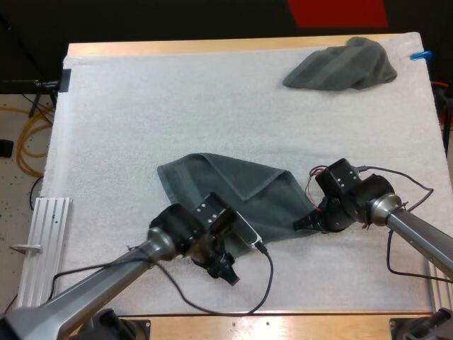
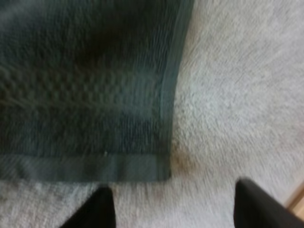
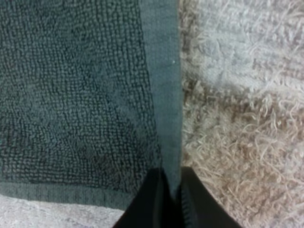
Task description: Pick towel from pile fold and stack
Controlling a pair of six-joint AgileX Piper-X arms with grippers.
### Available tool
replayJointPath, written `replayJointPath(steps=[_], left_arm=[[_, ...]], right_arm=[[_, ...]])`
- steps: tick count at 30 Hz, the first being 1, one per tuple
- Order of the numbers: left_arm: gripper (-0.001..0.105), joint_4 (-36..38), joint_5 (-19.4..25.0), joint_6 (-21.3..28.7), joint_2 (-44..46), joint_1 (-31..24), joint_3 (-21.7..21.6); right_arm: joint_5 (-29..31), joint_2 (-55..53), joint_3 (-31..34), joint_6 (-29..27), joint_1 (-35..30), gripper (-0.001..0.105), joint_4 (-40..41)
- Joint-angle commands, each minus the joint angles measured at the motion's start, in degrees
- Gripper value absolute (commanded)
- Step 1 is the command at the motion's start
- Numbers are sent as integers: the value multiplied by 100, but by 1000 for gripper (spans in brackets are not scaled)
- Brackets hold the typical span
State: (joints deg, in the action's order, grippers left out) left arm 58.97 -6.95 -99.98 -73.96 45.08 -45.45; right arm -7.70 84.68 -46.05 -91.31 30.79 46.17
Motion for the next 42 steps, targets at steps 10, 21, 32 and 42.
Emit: replayJointPath(steps=[10, 21, 32, 42], left_arm=[[48, -463, 422, -312, -759, 25, -1], [48, -476, 510, -312, -943, 25, 216], [48, -1022, 474, -312, -940, 25, 612], [3, -1277, 493, -312, -940, 25, 612]], right_arm=[[-35, -65, -2, 17, -33, 0, -1], [-35, -65, -2, 17, -33, 0, -1], [-35, -65, -2, 17, -33, 0, -1], [-35, -65, -2, 17, -33, 0, -1]])
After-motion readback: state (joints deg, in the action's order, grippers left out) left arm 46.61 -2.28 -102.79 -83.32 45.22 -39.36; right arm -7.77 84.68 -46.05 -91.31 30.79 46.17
